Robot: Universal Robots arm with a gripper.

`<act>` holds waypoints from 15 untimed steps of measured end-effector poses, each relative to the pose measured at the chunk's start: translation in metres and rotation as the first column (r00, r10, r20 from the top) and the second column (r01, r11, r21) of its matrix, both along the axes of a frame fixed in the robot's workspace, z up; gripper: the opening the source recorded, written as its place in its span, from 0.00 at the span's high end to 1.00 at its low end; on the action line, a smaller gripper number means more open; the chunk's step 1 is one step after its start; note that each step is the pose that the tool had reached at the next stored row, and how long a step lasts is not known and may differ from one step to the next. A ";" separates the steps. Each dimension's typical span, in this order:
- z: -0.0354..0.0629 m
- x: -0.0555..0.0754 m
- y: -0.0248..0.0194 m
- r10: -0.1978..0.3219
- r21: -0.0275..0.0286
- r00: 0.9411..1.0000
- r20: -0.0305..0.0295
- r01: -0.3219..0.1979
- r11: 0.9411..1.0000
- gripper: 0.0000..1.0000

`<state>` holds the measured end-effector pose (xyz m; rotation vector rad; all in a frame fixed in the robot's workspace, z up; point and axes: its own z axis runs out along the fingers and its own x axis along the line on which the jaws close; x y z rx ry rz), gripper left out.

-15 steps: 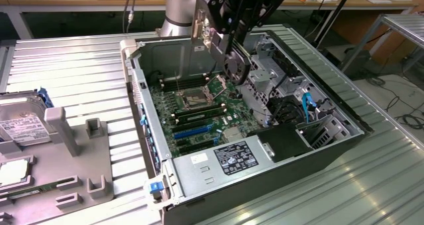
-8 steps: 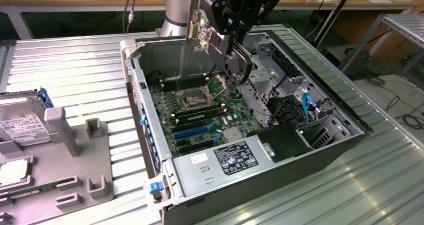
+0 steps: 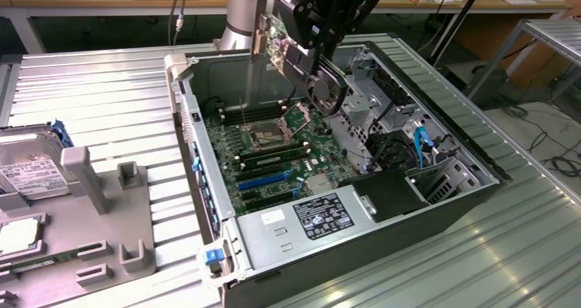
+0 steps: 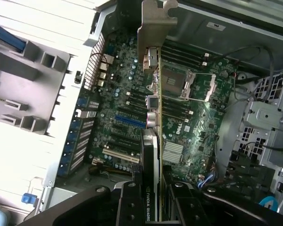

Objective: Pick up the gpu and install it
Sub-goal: 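Insert the gpu into the slot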

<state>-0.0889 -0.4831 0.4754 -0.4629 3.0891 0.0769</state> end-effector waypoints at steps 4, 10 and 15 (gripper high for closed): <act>0.0000 0.000 0.0000 0.037 0.000 0.999 0.000 -0.037 0.999 0.73; 0.0000 0.000 0.0000 0.102 0.000 0.995 0.000 -0.102 0.995 0.73; 0.0000 0.000 0.0000 0.144 0.000 0.990 0.000 -0.144 0.990 0.73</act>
